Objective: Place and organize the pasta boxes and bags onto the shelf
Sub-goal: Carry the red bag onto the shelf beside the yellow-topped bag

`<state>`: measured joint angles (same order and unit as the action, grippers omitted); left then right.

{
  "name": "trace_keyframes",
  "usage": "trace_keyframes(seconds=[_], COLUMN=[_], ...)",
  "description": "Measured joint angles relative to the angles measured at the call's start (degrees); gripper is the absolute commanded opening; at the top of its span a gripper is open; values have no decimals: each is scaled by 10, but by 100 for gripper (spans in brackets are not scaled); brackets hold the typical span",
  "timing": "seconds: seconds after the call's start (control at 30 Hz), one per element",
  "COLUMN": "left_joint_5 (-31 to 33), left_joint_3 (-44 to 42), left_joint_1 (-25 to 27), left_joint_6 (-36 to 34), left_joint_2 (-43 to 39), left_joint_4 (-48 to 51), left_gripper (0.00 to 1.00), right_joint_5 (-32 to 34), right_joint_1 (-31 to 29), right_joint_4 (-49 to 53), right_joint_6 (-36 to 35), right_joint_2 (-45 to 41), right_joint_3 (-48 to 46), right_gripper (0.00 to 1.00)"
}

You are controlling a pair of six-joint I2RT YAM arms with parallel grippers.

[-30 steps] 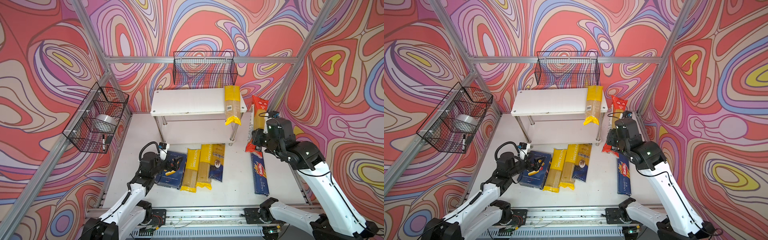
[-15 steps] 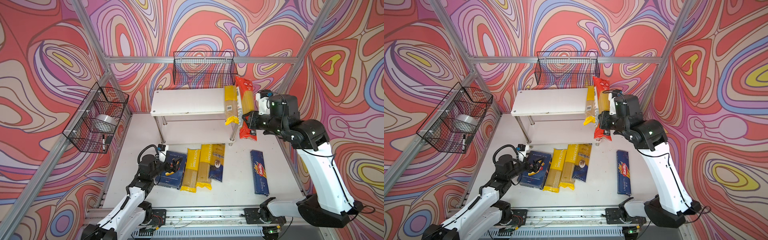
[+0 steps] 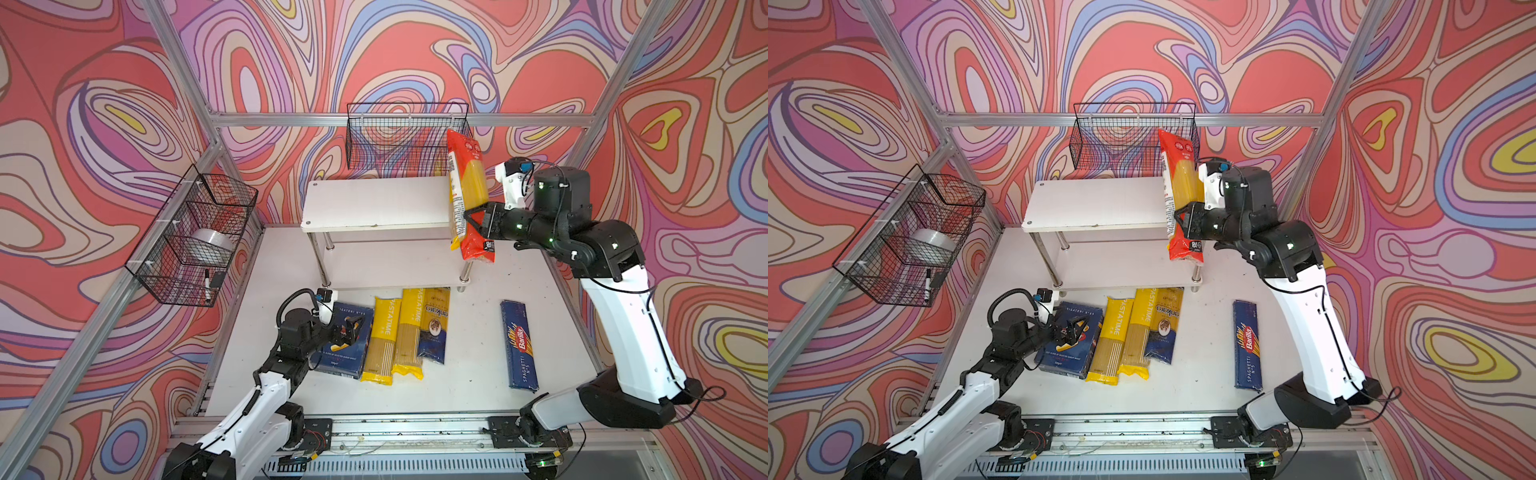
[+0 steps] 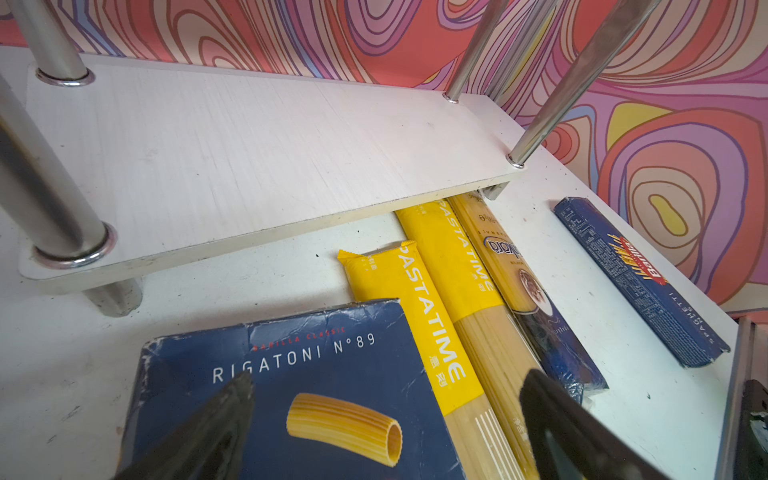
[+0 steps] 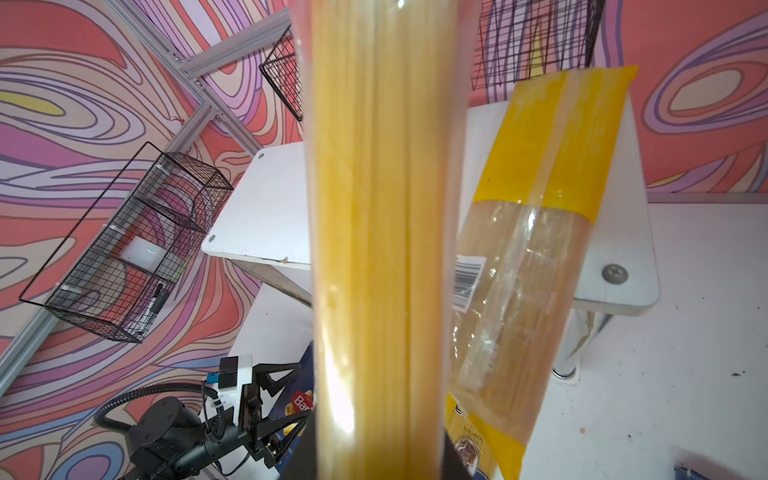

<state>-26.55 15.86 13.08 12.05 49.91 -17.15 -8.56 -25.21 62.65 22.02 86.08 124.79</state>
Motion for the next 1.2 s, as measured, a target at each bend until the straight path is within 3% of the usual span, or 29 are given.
trace_keyframes(seconds=[0.57,1.2], left_joint_5=[0,0], left_joint_3=[0,0], left_joint_1=[0,0], left_joint_6=[0,0], left_joint_2=[3,5], left_joint_4=[-2,-2], left_gripper=[100,100], right_joint_5=[2,19], right_joint_1=[-5,-8], right_joint_4=[-37,-81], right_joint_6=[13,38], right_joint_2=[142,150], right_joint_3=[76,55], right_gripper=[0,0])
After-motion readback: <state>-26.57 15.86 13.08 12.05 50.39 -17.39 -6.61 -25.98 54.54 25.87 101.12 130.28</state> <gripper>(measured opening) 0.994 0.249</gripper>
